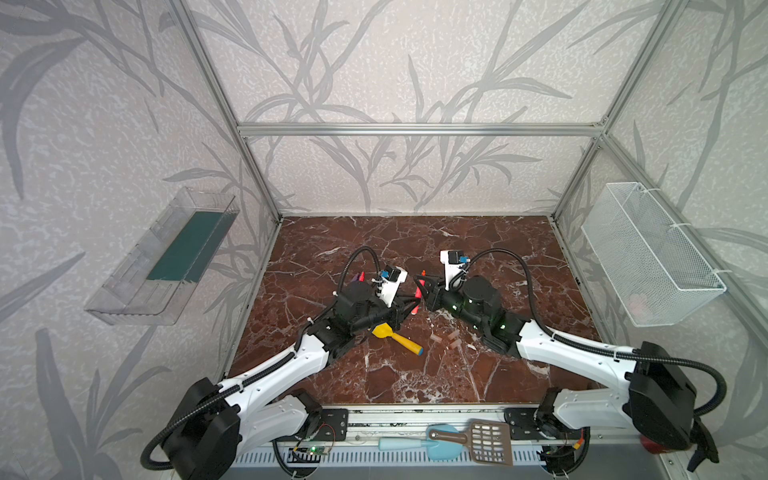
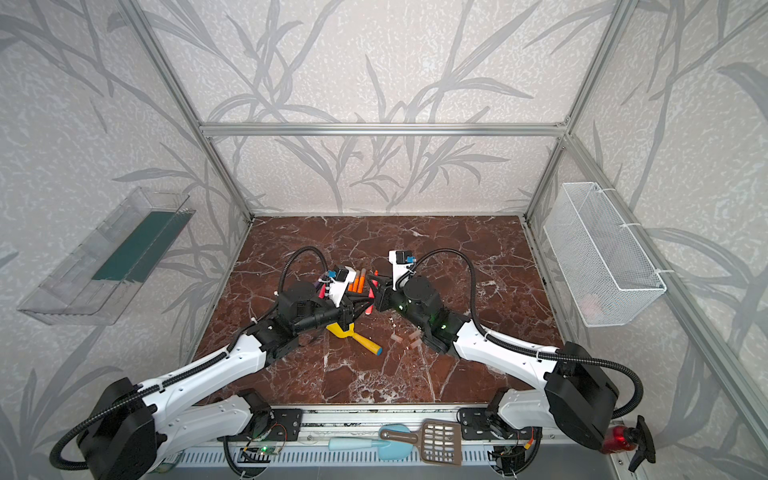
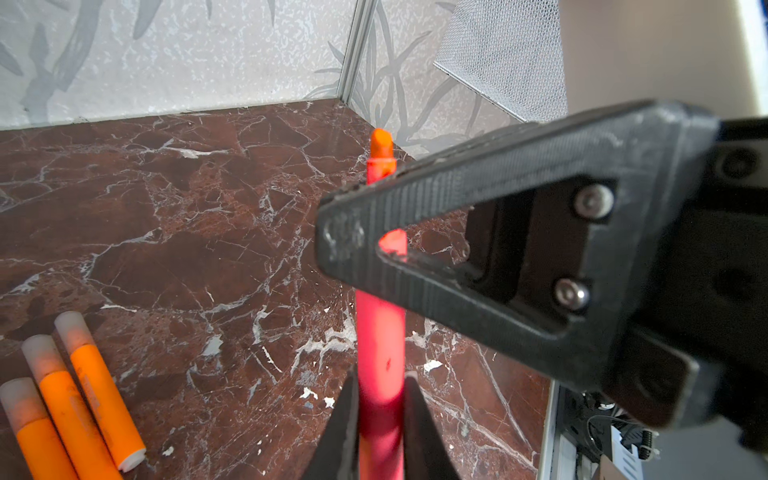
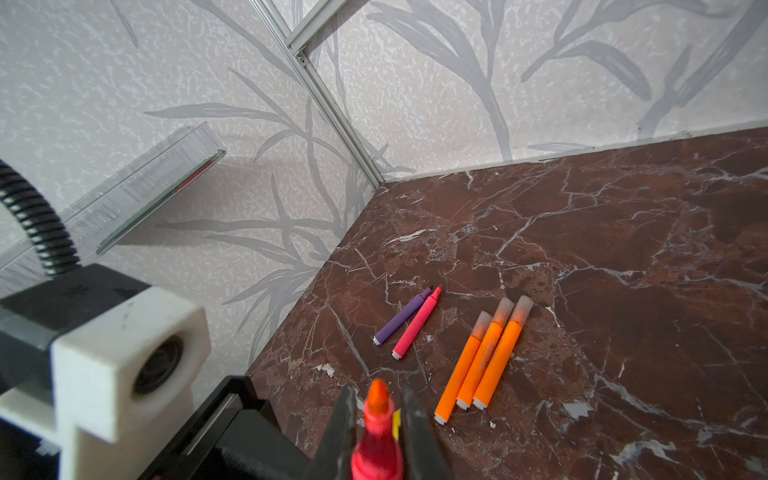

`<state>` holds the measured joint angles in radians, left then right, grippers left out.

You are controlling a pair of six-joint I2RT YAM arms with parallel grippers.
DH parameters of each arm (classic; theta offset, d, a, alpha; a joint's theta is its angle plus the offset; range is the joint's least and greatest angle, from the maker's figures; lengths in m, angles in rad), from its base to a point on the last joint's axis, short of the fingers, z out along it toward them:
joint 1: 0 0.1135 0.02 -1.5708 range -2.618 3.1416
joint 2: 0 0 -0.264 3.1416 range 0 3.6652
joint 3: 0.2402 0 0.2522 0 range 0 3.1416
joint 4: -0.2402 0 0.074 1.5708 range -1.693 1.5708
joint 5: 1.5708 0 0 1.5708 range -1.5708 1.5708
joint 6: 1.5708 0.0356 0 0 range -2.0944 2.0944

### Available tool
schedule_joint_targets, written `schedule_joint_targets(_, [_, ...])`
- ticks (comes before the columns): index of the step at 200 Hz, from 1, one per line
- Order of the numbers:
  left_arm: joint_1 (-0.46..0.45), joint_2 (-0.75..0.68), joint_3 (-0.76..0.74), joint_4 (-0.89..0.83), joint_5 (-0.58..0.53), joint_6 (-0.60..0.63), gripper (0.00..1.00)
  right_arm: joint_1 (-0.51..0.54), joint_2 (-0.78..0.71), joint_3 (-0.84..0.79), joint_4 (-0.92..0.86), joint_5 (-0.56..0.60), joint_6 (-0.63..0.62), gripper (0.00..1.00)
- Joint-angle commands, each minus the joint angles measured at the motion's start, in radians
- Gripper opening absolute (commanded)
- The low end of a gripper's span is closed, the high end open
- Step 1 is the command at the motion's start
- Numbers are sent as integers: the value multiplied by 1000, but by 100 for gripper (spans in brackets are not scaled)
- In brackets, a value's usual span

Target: Insert the pens into the pen caps

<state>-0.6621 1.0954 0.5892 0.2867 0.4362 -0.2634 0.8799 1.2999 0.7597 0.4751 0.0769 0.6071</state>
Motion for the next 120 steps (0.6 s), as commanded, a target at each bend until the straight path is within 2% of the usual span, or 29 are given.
schedule_joint_targets(1, [-6, -5, 34, 2, -2, 18, 28, 4, -35, -10, 53, -25, 37, 0])
schedule_joint_targets(26, [-8, 3, 31, 14, 2, 15, 34, 4, -38, -23, 72, -59, 85, 0])
schedule_joint_targets(76, [-14, 14, 32, 20, 0, 15, 35, 5, -33, -55, 126, -63, 125, 0])
schedule_joint_targets(120, [-16, 14, 32, 18, -6, 16, 26, 5, -12, -61, 150, -56, 146, 0])
